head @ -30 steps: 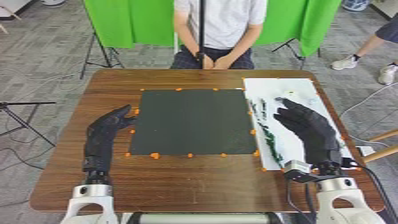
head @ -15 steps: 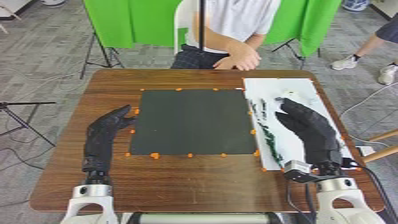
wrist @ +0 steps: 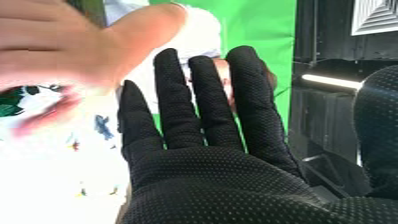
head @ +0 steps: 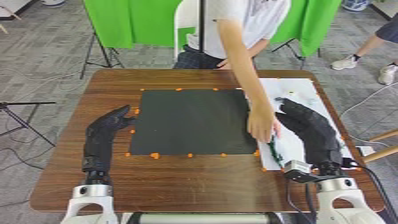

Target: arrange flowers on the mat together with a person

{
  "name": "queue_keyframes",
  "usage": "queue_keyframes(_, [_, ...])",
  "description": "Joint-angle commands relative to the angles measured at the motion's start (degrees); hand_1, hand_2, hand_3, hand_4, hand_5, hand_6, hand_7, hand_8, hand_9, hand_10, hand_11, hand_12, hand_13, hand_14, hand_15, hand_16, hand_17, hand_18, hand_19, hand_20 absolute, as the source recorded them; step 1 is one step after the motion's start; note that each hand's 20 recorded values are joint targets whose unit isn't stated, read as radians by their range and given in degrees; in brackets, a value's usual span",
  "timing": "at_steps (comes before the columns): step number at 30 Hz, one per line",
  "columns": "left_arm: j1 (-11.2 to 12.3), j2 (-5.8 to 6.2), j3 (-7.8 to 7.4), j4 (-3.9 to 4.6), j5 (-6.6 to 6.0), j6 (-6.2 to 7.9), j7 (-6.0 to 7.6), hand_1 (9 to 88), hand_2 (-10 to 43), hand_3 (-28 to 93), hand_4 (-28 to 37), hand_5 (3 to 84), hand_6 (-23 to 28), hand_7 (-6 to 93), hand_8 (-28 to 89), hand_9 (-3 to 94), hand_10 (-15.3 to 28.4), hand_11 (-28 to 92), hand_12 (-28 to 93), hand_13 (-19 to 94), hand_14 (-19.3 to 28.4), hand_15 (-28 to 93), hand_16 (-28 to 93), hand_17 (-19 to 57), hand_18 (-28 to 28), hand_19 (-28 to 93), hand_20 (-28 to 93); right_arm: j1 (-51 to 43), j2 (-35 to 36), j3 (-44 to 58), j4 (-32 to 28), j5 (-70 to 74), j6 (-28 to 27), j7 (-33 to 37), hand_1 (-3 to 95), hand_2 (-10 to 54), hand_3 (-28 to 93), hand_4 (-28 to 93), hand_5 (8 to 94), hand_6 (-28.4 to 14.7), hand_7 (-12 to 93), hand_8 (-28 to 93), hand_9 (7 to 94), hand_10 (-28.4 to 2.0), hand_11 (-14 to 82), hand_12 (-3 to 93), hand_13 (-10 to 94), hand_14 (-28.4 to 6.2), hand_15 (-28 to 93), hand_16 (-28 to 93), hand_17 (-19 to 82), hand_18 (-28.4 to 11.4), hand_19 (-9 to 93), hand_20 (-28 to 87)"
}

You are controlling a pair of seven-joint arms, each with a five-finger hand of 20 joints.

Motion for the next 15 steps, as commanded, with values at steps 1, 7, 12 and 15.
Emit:
queue_keyframes(1, [0.5,-0.02,0.40,0.19,-0.41,0.62,-0.32,27.3,2.8,67,-19.5,51.9,3.2,17.0,-7,57.9,15.5,26,14,42,18.1,25,-1,8.9,13.2,12,19,-0.2,-0.2,0.0,-0.4,-0.5,-0.4,-0.5,12.1,4.0,70,-17,48.8,-1.7,12,-9,45.6,-15.3,5.3,12.2,41,-15.7,13,14,18,-17.4,7,22])
queue_keyframes(7, [0.9,-0.01,0.31,0.07,-0.46,0.62,-0.44,27.2,2.8,67,-19.5,52.0,3.4,16.8,-7,58.0,15.5,26,14,42,18.1,25,-1,8.9,13.2,12,19,-0.6,-0.2,0.4,-0.8,-0.4,0.1,-1.2,12.1,3.9,70,-17,48.9,-1.7,12,-9,45.5,-15.1,5.3,12.2,41,-15.7,13,14,18,-17.4,6,22])
queue_keyframes(12, [0.8,-0.02,0.40,0.02,-0.38,0.64,-0.04,27.2,2.8,67,-19.5,51.9,3.2,16.9,-7,57.9,15.5,26,14,42,18.1,25,-1,8.8,13.2,12,19,-0.3,-0.1,0.5,-0.7,-0.4,-0.4,-1.3,12.1,3.8,70,-17,48.8,-1.7,12,-9,45.5,-15.1,5.3,12.2,41,-15.7,13,14,18,-17.4,6,22])
queue_keyframes(15, [1.0,0.08,0.33,-0.02,-0.44,0.67,-0.20,27.2,2.7,67,-19.6,51.9,3.3,16.8,-7,57.9,15.5,26,14,42,18.0,25,-1,8.8,13.2,12,19,-0.6,-0.3,0.5,-0.8,-0.6,-0.8,-1.2,12.0,3.8,71,-17,48.8,-1.7,12,-9,45.7,-15.1,5.4,12.2,41,-15.7,13,14,18,-17.4,7,22])
